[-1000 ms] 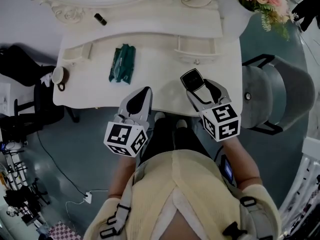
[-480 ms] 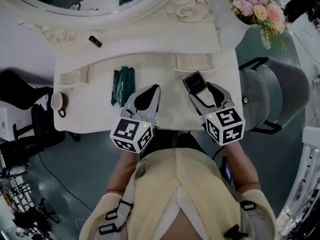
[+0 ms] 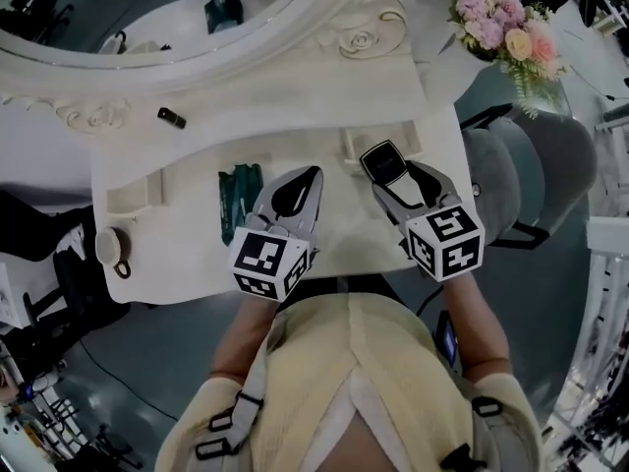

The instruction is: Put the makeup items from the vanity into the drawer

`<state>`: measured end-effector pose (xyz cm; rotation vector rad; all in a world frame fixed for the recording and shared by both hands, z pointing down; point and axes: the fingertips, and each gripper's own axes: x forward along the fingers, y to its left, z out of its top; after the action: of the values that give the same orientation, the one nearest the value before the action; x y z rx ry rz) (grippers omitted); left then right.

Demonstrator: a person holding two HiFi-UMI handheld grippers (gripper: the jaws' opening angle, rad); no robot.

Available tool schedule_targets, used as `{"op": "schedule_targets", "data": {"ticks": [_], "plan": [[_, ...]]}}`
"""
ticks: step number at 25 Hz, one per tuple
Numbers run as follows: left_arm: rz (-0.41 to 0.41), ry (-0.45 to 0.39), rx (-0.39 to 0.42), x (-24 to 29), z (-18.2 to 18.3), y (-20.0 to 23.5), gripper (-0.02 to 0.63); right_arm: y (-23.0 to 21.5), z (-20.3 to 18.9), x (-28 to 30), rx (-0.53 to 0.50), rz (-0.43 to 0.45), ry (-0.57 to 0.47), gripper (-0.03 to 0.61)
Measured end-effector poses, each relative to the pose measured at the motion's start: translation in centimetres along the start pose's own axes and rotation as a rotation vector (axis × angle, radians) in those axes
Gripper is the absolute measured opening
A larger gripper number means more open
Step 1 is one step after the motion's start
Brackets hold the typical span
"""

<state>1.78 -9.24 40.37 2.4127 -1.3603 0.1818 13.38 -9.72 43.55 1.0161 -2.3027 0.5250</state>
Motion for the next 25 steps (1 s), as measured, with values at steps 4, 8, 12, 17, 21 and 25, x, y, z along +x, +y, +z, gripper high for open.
{"op": "schedule_targets", "data": {"ticks": [4, 8, 12, 17, 21, 25], "plan": [[-0.038, 0.022, 0.011, 1.3, 0.0, 0.7, 0.0, -0.8, 0.8, 0.9, 0.014, -0.004, 0.058, 0.278], [-0.089, 0.043, -0.008, 2.5, -0.5, 1.0, 0.0, -1.8, 1.1, 1.5, 0.034, 0.004, 0.146, 0.278], [-0.123, 0.055, -0.022, 3.5, -0.8, 1.6, 0.0, -2.4, 0.9, 2.8, 0.042, 0.035, 0.262, 0.278], [-0.149, 0.061, -0.039, 4.2, -0.9, 2.3, 0.0, -2.3, 0.6, 4.2, 0.081, 0.097, 0.383, 0.278], [-0.166, 0.058, -0.054, 4.7, -1.0, 2.7, -0.001, -2.7, 0.8, 5.1, 0.097, 0.146, 0.486, 0.278], [-0.17, 0.058, -0.068, 4.9, -1.1, 3.1, 0.0, -3.9, 0.6, 6.0, 0.073, 0.143, 0.566, 0.279]]}}
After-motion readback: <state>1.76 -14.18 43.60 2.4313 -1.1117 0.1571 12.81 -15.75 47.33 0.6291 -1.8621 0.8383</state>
